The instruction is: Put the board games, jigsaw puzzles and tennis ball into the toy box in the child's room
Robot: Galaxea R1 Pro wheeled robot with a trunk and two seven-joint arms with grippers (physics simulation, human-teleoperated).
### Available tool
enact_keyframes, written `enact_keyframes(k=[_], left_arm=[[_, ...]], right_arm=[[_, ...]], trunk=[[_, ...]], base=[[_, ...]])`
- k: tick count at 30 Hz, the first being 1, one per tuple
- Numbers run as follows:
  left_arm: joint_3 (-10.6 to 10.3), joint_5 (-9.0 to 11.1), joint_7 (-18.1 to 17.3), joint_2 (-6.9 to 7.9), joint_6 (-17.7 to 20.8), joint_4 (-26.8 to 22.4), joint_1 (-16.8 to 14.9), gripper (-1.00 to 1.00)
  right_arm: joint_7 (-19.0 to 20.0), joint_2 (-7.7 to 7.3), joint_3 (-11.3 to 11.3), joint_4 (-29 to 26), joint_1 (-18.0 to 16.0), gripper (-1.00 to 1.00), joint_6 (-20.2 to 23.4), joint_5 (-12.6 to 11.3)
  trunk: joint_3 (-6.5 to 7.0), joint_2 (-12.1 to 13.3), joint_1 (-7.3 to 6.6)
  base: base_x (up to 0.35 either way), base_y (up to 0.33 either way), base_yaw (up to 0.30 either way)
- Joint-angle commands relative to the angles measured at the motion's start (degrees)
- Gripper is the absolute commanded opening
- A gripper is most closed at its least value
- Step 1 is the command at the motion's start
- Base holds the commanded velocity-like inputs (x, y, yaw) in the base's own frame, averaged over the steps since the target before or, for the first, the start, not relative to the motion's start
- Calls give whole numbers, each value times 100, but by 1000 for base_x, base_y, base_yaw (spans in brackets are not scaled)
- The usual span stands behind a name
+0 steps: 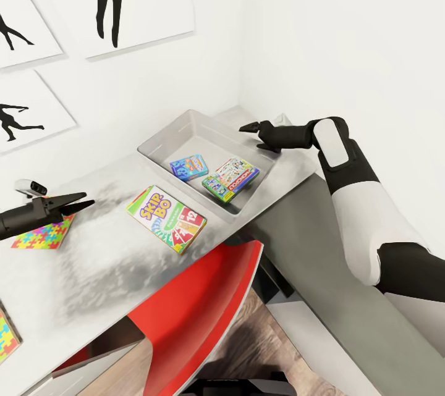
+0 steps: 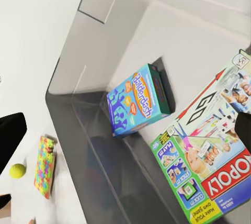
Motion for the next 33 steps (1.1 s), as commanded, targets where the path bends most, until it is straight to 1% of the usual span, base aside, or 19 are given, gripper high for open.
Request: enact_keyframes(k=[1, 19, 26, 33], left_arm=[[0, -8, -26, 2, 61, 0, -3, 100], [3, -4, -26, -3, 61, -2, -3, 100], [3, -4, -26, -4, 62, -2, -3, 100], [3, -4, -26, -4, 61, -2, -3, 100]], right_arm=[[56, 0, -2, -4, -5, 100, 16, 61], [56, -1, -2, -21, -5, 100, 17, 61], [56, -1, -2, -21, -7, 100, 17, 55], [56, -1, -2, -21, -12, 100, 9, 55]], trunk=[[-8, -9, 3], [8, -9, 3], [60, -9, 3], [73, -9, 3]], base=[[0, 0, 0], [-3, 0, -12], [-102, 0, -104], [-111, 0, -26]])
